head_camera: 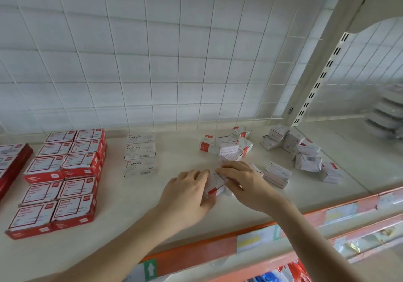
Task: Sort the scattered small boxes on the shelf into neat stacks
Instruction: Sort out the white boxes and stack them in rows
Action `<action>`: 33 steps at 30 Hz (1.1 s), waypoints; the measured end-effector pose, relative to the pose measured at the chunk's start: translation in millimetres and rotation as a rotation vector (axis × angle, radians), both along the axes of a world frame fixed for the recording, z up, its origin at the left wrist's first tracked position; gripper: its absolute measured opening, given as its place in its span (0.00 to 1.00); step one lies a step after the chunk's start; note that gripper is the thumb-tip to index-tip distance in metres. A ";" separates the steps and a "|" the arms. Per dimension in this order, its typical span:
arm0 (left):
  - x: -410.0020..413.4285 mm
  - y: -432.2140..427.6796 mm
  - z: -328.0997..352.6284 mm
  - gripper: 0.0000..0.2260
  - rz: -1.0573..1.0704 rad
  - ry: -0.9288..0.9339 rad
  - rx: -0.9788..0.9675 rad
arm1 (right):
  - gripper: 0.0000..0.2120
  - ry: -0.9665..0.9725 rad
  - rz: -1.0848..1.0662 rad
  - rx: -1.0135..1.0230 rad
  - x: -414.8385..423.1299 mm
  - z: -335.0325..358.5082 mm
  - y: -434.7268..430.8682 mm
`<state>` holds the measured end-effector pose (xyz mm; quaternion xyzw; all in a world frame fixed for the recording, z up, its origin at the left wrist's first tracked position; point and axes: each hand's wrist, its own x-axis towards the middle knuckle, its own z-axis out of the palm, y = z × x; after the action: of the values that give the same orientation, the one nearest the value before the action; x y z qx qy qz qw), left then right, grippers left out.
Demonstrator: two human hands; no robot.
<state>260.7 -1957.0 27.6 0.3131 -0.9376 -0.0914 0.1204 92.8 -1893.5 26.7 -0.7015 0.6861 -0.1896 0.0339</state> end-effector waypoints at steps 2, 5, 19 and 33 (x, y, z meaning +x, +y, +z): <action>-3.8 2.1 -3.2 0.22 0.003 -0.001 -0.023 | 0.20 -0.001 0.009 0.021 -3.2 -2.8 3.1; -8.2 5.1 -3.8 0.22 0.010 -0.004 -0.024 | 0.25 0.026 0.017 0.053 -8.1 -7.3 7.1; -35.1 1.9 -3.7 0.18 0.032 -0.063 0.098 | 0.42 0.019 -0.275 0.022 -48.7 -14.7 25.0; -102.0 4.1 -10.3 0.21 -0.235 0.138 0.116 | 0.37 -0.019 -0.377 -0.110 -76.6 -20.9 41.2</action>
<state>158.7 -1952.9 17.3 0.2005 -0.9504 -0.1804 0.1548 16.2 -1852.3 5.8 -0.5596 0.7937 -0.2363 -0.0341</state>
